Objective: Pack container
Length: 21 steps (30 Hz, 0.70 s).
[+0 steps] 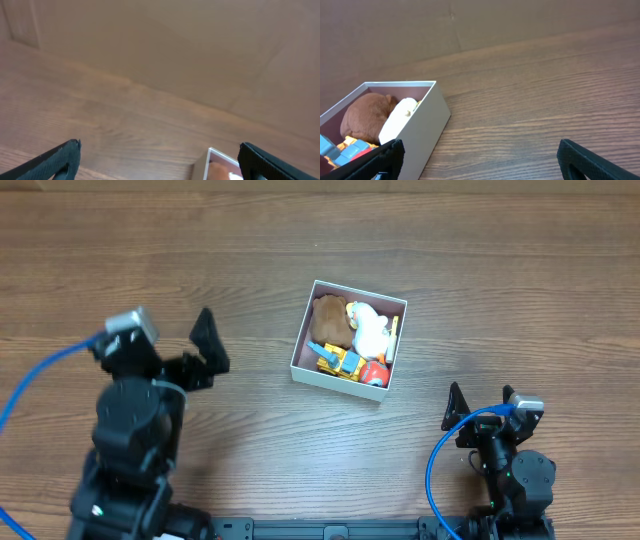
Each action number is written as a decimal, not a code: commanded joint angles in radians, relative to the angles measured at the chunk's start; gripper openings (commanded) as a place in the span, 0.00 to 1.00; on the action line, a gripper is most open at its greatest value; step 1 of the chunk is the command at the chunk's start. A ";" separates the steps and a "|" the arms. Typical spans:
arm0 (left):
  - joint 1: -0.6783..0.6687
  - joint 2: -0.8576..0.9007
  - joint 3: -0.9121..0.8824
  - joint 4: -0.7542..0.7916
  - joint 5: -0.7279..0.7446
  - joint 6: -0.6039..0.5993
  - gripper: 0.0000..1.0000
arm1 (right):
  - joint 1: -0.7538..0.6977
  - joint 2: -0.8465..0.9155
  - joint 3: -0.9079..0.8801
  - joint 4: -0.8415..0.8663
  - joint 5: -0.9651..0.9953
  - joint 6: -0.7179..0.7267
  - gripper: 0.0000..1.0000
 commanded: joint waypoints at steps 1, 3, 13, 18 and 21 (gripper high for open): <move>0.092 -0.164 -0.206 0.078 0.051 -0.082 1.00 | -0.006 -0.012 -0.005 0.009 -0.001 -0.004 1.00; 0.132 -0.252 -0.312 0.127 0.051 -0.127 1.00 | -0.006 -0.012 -0.005 0.009 -0.001 -0.003 1.00; 0.165 -0.464 -0.650 0.317 -0.016 -0.133 1.00 | -0.006 -0.012 -0.005 0.009 -0.001 -0.004 1.00; 0.166 -0.521 -0.733 0.330 -0.063 -0.133 1.00 | -0.006 -0.012 -0.005 0.009 -0.001 -0.004 1.00; 0.181 -0.584 -0.778 0.330 -0.060 -0.134 1.00 | -0.006 -0.012 -0.005 0.009 -0.001 -0.003 1.00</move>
